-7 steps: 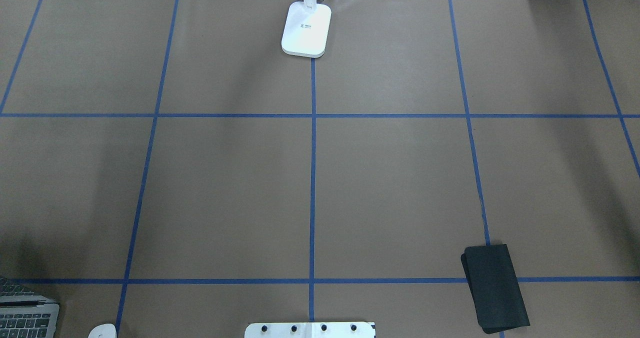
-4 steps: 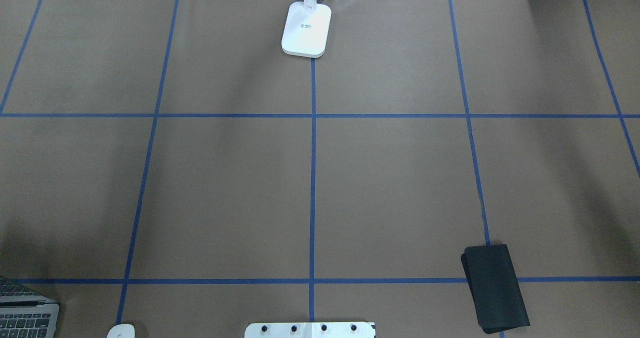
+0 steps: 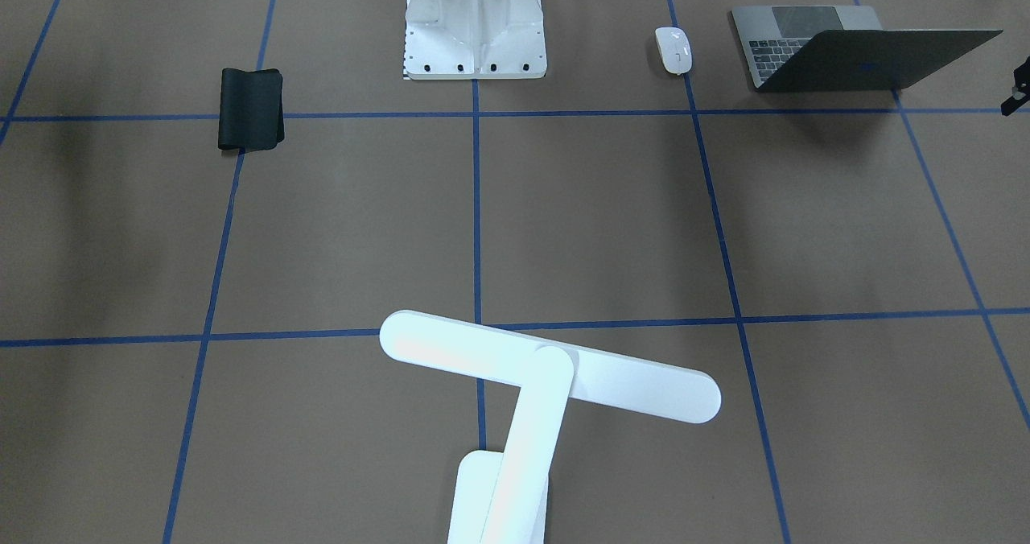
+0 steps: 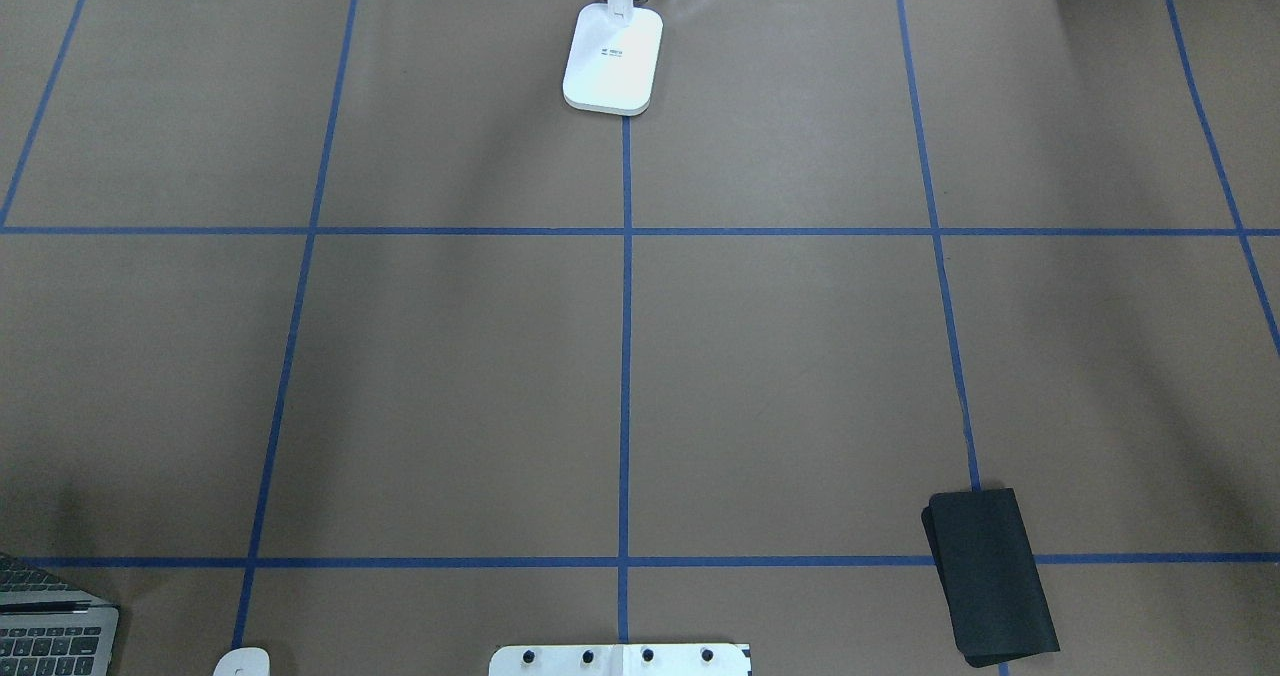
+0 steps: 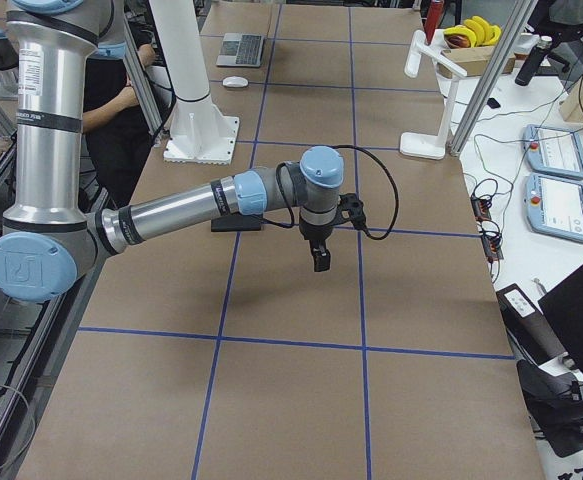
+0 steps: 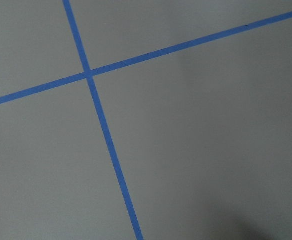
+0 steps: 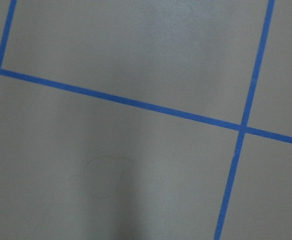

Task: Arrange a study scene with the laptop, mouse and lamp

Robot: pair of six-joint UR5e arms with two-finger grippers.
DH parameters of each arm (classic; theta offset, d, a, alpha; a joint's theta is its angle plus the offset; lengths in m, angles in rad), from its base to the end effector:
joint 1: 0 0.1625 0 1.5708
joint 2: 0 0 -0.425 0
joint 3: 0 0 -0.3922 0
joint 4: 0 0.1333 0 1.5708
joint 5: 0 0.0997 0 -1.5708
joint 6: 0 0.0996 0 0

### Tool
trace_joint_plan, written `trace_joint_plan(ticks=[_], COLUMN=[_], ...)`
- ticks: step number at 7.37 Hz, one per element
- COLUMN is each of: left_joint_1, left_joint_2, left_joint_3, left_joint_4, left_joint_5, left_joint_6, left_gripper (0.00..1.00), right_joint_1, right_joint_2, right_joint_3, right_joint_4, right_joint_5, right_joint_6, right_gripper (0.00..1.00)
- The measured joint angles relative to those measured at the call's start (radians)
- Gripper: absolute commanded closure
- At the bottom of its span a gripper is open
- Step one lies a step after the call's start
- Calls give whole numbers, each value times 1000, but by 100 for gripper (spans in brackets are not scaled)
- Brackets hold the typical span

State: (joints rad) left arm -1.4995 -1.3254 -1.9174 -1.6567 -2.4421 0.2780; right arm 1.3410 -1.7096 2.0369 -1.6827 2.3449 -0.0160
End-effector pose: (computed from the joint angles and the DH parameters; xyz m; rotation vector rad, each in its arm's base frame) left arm -0.0287 -0.3999 0.5796 0.2657 0.8521 0.4075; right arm -0.0349 -0.4285 0.5056 0.1216 -0.7917 -0.3159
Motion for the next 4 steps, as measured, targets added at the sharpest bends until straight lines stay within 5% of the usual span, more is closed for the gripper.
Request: trace_joint_plan(ticks=[4], left_joint_1=[147], left_joint_2=[112], left_joint_3=[-171], left_joint_4=[5], left_joint_5=[-3], left_joint_6=[228], left_gripper=[0], right_joint_1=[-222], right_joint_2=[-106], right_joint_3=[89], right_joint_4=[155], right_joint_5=[1], right_joint_6=[210], right_gripper=[0])
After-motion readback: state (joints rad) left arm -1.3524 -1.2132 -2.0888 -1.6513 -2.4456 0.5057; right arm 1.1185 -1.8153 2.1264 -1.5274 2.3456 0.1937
